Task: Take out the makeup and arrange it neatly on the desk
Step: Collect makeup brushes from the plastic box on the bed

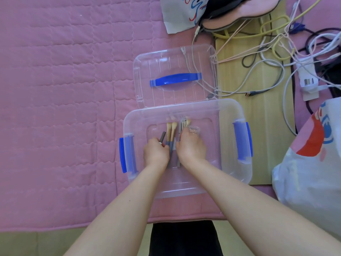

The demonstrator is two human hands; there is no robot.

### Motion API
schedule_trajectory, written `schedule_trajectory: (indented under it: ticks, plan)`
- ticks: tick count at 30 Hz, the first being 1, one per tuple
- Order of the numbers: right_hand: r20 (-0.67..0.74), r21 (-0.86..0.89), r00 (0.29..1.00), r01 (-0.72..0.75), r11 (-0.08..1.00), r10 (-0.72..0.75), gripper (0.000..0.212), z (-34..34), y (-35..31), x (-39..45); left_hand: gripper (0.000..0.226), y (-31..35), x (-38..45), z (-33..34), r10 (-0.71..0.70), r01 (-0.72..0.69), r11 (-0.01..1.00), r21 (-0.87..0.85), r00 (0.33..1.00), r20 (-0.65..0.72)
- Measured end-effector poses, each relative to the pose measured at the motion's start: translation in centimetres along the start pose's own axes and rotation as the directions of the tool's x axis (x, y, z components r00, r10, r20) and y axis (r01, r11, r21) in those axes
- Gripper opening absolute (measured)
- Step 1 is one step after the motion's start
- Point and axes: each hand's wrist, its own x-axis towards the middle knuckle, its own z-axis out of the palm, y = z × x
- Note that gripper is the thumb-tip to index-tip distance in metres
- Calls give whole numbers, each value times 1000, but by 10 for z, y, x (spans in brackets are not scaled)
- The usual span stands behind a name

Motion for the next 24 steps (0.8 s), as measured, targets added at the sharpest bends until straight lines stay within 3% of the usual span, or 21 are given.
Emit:
schedule_trajectory:
  ticks: [8, 13, 18, 24]
  plan:
    - [7, -130, 999, 37, 991, -37, 20, 0, -2, -1, 15, -2, 1, 4, 48, -49, 996, 75, 999, 11]
    - [81, 2, 996, -40, 999, 40, 25, -7, -7, 0, 18, -3, 3, 3, 55, -56, 994, 89, 998, 15]
    - [105, 257, 991, -109, 960, 85, 30, -18, 2, -6, 15, -1, 1, 1, 81, -80, 993, 85, 997, -1]
    - [69, 250, 991, -125, 960, 111, 37, -37, 40, -4, 15, 12, -8, 1, 171, -171, 984, 58, 985, 2]
